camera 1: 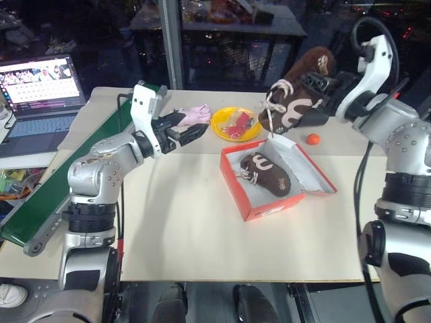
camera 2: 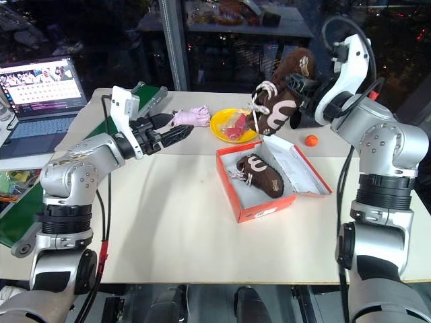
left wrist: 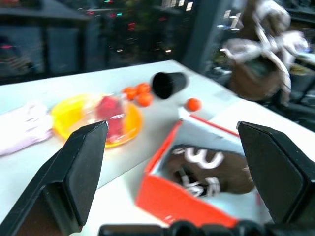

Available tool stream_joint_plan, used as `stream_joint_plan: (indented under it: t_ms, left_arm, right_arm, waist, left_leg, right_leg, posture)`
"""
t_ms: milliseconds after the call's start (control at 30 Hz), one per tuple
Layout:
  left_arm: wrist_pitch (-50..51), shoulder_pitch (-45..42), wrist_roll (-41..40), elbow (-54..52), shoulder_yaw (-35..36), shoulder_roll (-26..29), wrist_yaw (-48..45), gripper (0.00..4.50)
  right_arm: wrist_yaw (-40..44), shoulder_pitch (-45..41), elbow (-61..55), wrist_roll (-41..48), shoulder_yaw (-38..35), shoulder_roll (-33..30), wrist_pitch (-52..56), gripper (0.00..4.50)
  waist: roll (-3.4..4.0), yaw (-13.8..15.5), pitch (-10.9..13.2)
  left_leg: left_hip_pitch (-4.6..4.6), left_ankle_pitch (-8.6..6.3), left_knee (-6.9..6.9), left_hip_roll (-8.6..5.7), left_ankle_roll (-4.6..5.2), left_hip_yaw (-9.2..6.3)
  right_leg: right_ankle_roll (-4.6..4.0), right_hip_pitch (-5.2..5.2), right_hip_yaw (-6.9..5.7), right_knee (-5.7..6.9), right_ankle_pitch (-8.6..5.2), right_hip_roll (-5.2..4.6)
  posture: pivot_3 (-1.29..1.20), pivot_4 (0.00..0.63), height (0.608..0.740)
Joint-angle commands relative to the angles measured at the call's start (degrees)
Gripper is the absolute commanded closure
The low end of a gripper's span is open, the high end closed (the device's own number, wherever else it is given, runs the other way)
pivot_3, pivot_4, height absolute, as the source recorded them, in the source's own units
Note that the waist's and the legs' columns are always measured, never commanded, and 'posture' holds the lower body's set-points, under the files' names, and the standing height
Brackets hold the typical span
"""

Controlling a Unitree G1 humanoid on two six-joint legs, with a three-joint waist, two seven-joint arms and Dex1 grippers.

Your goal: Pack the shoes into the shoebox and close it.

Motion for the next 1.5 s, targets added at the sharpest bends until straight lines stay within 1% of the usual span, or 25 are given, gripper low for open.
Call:
stream_joint_plan:
  t_ms: [33, 167, 300, 533, 667, 800, 867, 933, 1033, 1067, 1100, 1133, 1167, 1200, 1267, 1333, 1433, 1500]
  left_arm:
    - [0.7, 0.6, -0.7, -4.6, 0.7, 0.1, 1.3, 0.00]
    - [1.6, 2.1, -1.0, -7.0, 0.6, 0.1, 2.2, 0.00]
    - [2.7, 3.4, -1.1, -8.8, 1.2, 0.4, 3.2, 0.00]
    - [3.7, 5.5, -1.3, -11.5, 1.9, 0.2, 4.9, 0.00]
    - [3.9, 6.8, -1.1, -13.1, 2.2, 0.2, 5.9, 0.00]
    - [4.4, 8.4, -1.3, -15.1, 2.4, 0.2, 6.8, 0.00]
    - [4.5, 9.3, -1.0, -16.1, 2.0, 0.6, 7.0, 0.00]
    - [4.5, 9.9, -1.0, -16.7, 2.0, 0.6, 7.4, 0.00]
    - [4.8, 10.3, -1.1, -17.5, 2.2, 0.5, 7.9, 0.00]
    - [4.8, 10.3, -1.1, -17.7, 2.1, 0.7, 7.9, 0.00]
    - [4.9, 10.4, -1.1, -17.8, 2.1, 0.7, 8.0, 0.00]
    - [5.0, 10.4, -1.1, -17.8, 2.0, 0.6, 8.0, 0.00]
    - [5.0, 10.3, -1.1, -17.8, 1.9, 0.6, 8.0, 0.00]
    - [5.0, 10.2, -1.2, -17.8, 1.9, 0.5, 8.0, 0.00]
    - [4.9, 10.1, -1.2, -17.5, 1.5, 0.5, 7.6, 0.00]
    - [4.7, 9.8, -1.1, -16.9, 1.0, 0.6, 7.0, 0.00]
    - [4.3, 9.0, -0.8, -15.5, -0.1, 1.3, 5.0, 0.00]
    - [4.3, 8.3, -0.7, -14.4, -1.2, 2.4, 2.7, 0.00]
  right_arm:
    - [9.2, 5.7, -3.0, -3.6, 7.0, -2.1, -0.5, 4.12]
    - [13.0, 8.3, -2.6, -7.2, 10.7, -2.4, -2.1, 4.12]
    - [16.2, 9.0, -2.9, -10.0, 13.4, -2.2, -2.1, 4.12]
    - [25.5, 5.2, 2.5, -20.2, 24.9, -0.4, -7.9, 4.12]
    - [31.2, 2.4, 7.7, -26.2, 31.6, 2.1, -12.2, 4.12]
    - [34.3, -0.5, 17.5, -33.0, 37.0, 7.9, -18.7, 4.12]
    - [35.2, -1.6, 22.1, -35.6, 38.3, 11.1, -21.4, 3.12]
    - [34.8, -2.6, 27.2, -37.9, 38.6, 14.5, -24.2, 2.52]
    - [32.6, -4.5, 34.7, -40.4, 37.6, 18.7, -28.3, 1.42]
    - [31.7, -5.3, 36.7, -40.8, 36.7, 19.8, -29.2, 1.24]
    - [30.6, -6.2, 38.6, -40.9, 35.6, 20.8, -30.2, 0.77]
    - [29.6, -7.3, 39.8, -40.8, 34.1, 21.7, -30.8, 0.40]
    - [29.3, -8.1, 40.2, -40.6, 32.8, 22.0, -31.1, 0.17]
    - [29.2, -8.8, 40.7, -40.6, 31.9, 22.3, -31.4, 0.02]
    - [28.8, -9.8, 39.6, -39.8, 29.2, 22.1, -30.3, 0.02]
    - [29.2, -10.4, 36.3, -38.2, 26.1, 21.4, -26.9, 0.02]
    - [29.8, -10.7, 27.0, -33.1, 19.4, 20.0, -16.4, 0.02]
    - [30.0, -9.9, 18.9, -29.8, 15.8, 18.4, -8.5, 0.02]
  waist:
    - [0.00, 0.1, 0.0]
    - [0.10, 0.1, 0.1]
    - [0.10, 0.1, 0.1]
    - [0.10, 0.1, 0.1]
    - [0.09, 0.0, 0.1]
    - [-0.17, -0.2, -0.1]
    - [-0.28, -0.4, -0.2]
    - [-0.31, -0.3, -0.2]
    - [-0.30, -0.1, -0.2]
    - [-0.30, -0.1, -0.2]
    - [-0.30, -0.1, -0.2]
    - [-0.31, -0.2, -0.2]
    - [-0.30, -0.3, -0.2]
    - [-0.30, -0.5, -0.2]
    - [-0.29, -0.7, -0.2]
    - [-0.27, -0.8, -0.2]
    - [-0.23, -0.7, -0.1]
    - [-0.22, -0.5, -0.1]
  left_leg:
    - [0.00, 0.00, 0.00, 0.00, 0.00, 0.00]
    - [-0.01, 0.00, 0.03, -0.05, 0.00, 0.01]
    - [-0.01, 0.00, 0.04, -0.04, 0.00, -0.01]
    - [0.01, 0.00, 0.05, -0.05, -0.01, 0.00]
    - [0.02, 0.00, 0.06, -0.04, -0.01, -0.01]
    - [0.20, 0.00, 0.06, -0.02, -0.02, -0.01]
    - [0.53, -0.01, 0.05, 0.00, -0.03, -0.01]
    - [0.95, -0.03, -0.05, 0.00, -0.03, 0.00]
    - [0.92, -0.02, -0.08, 0.00, -0.03, 0.00]
    - [0.93, -0.02, -0.07, 0.00, -0.03, -0.01]
    - [0.92, -0.02, -0.07, 0.00, -0.03, 0.00]
    - [0.92, -0.02, -0.07, 0.00, -0.03, 0.00]
    - [0.92, -0.02, -0.07, 0.00, -0.04, 0.00]
    - [0.93, -0.02, -0.08, 0.01, -0.04, 0.00]
    - [0.93, -0.02, -0.10, 0.01, -0.03, 0.00]
    - [0.92, -0.02, -0.12, 0.00, -0.03, 0.00]
    - [0.82, -0.02, -0.12, 0.00, -0.03, 0.00]
    - [0.76, -0.02, -0.13, 0.00, -0.03, -0.01]
  right_leg:
    - [0.00, 0.00, 0.00, -0.01, 0.00, 0.00]
    - [0.02, -0.01, 0.03, 0.00, 0.01, -0.03]
    - [0.03, -0.01, 0.03, 0.01, 0.01, 0.00]
    - [0.04, 0.00, 0.03, 0.01, 0.01, -0.01]
    - [0.04, 0.00, 0.02, 0.01, 0.01, 0.00]
    - [0.03, 0.14, 0.02, 0.01, 0.01, 0.02]
    - [0.03, 0.49, 0.01, -0.06, 0.01, 0.03]
    - [0.10, 0.91, -0.01, -0.16, -0.06, 0.02]
    - [0.13, 0.85, 0.00, -0.13, -0.08, 0.02]
    - [0.04, 0.88, 0.00, -0.13, -0.03, 0.02]
    - [0.03, 0.87, 0.00, -0.15, -0.02, 0.01]
    - [0.03, 0.88, 0.00, -0.15, -0.02, 0.01]
    - [0.03, 0.87, 0.00, -0.15, -0.02, 0.02]
    - [0.01, 0.86, 0.00, -0.13, -0.01, 0.02]
    - [0.01, 0.82, 0.01, -0.05, -0.01, 0.03]
    - [0.01, 0.78, 0.01, -0.04, -0.02, 0.02]
    - [0.02, 0.72, 0.01, -0.05, -0.02, 0.02]
    - [0.01, 0.67, 0.01, -0.04, -0.02, 0.01]
  posture:
    - [0.00, 0.150, 0.740]
    - [0.00, 0.150, 0.740]
    - [0.00, 0.150, 0.740]
    - [0.00, 0.150, 0.740]
    - [0.00, 0.150, 0.740]
    - [0.00, 0.150, 0.740]
    - [0.00, 0.150, 0.740]
    - [0.00, 0.150, 0.740]
    - [0.00, 0.150, 0.740]
    - [0.00, 0.150, 0.740]
    - [0.00, 0.150, 0.740]
    - [0.00, 0.150, 0.740]
    - [0.00, 0.150, 0.740]
    - [0.00, 0.150, 0.740]
    - [0.00, 0.150, 0.740]
    - [0.00, 0.150, 0.740]
    - [0.00, 0.150, 0.740]
    - [0.00, 0.150, 0.740]
